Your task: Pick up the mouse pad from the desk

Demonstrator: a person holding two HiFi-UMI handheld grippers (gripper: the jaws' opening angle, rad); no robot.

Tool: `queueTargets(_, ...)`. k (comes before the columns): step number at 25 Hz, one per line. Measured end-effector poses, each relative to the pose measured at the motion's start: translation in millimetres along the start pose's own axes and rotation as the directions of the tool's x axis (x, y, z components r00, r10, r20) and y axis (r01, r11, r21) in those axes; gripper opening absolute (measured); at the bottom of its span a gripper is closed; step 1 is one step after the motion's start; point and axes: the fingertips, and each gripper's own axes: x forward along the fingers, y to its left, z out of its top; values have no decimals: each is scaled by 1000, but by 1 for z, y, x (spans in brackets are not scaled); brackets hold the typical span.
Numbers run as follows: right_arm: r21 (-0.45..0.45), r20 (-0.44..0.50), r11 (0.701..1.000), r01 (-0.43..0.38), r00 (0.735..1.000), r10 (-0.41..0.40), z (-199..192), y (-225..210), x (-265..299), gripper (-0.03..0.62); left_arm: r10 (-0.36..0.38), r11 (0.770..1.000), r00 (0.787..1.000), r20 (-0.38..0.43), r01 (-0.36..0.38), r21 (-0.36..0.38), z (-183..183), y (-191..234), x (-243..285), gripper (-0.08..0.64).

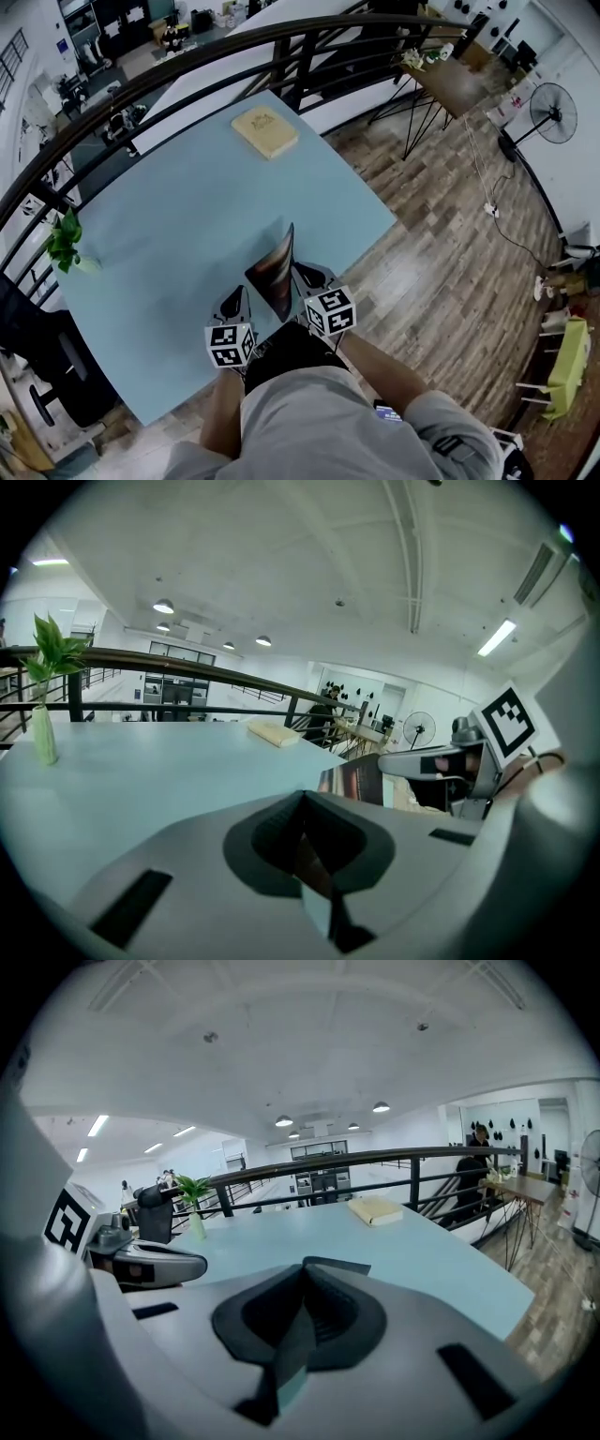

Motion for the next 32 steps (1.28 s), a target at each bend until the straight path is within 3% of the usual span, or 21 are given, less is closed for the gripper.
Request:
queueTargets(17, -65, 46, 978, -198, 978, 201, 59, 26, 30, 15, 135, 991, 987, 92, -133, -33, 45, 17, -3, 12)
queueTargets(32, -198, 85, 907, -371, 916, 393, 112, 61, 48, 14, 293, 956, 946, 138, -287, -61, 71, 29, -18, 12)
